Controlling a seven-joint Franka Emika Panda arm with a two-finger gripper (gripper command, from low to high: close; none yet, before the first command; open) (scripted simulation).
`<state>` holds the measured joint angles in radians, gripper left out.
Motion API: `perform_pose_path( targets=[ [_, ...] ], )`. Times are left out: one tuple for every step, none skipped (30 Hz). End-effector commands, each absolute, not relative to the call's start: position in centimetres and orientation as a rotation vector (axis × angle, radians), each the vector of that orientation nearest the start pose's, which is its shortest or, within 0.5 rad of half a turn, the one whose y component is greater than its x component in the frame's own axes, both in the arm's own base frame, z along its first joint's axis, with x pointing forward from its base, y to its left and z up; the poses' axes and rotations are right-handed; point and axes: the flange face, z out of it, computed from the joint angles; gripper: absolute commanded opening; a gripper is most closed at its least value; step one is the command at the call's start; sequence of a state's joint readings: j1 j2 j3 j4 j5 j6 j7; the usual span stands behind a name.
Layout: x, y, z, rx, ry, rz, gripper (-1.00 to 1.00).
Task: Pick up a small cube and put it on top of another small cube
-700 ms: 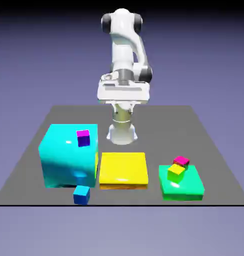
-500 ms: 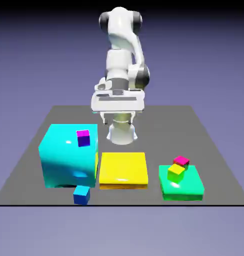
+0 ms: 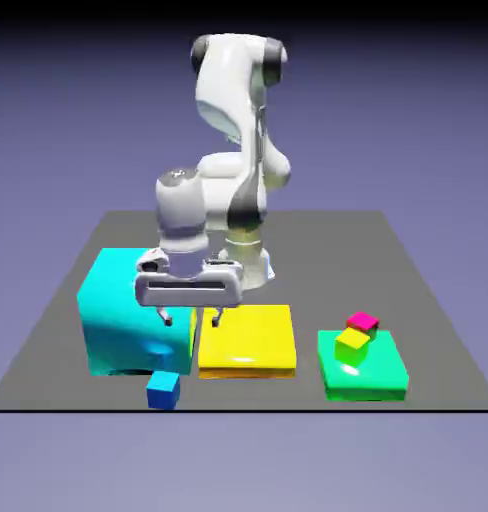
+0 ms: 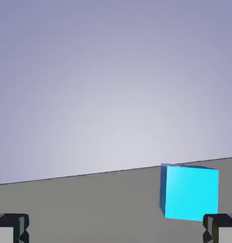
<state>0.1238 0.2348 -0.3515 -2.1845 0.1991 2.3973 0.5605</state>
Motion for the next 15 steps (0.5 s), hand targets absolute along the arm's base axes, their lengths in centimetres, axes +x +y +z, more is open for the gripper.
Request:
perform_pose_path(
  targets=[
    [54.6,-12.9,27.7,-2.77,1.394,0.064,0.0],
    [54.9,-13.4,26.8,-2.777,1.407,0.109,0.0],
    [55.2,-14.0,25.9,-2.784,1.419,0.155,0.0],
    [55.5,-14.6,24.9,-2.79,1.431,0.2,0.0],
    [55.8,-15.1,24.0,-2.796,1.442,0.245,0.0],
    [56.0,-15.6,23.1,-2.802,1.453,0.289,0.0],
    [56.2,-16.2,22.2,-2.808,1.463,0.334,0.0],
    [56.4,-16.7,21.4,-2.814,1.473,0.378,0.0],
    [56.6,-17.2,20.5,-2.819,1.481,0.421,0.0],
    [56.7,-17.6,19.6,-2.825,1.489,0.465,0.0],
    [56.8,-17.9,19.2,-2.827,1.493,0.488,0.0],
    [56.8,-17.9,19.2,-2.827,1.493,0.488,0.0],
    [56.4,-17.8,17.0,-2.828,1.492,0.487,0.0],
    [55.9,-17.7,14.8,-2.828,1.492,0.487,0.0],
    [55.3,-17.6,12.6,-2.827,1.493,0.488,0.0]
  ],
)
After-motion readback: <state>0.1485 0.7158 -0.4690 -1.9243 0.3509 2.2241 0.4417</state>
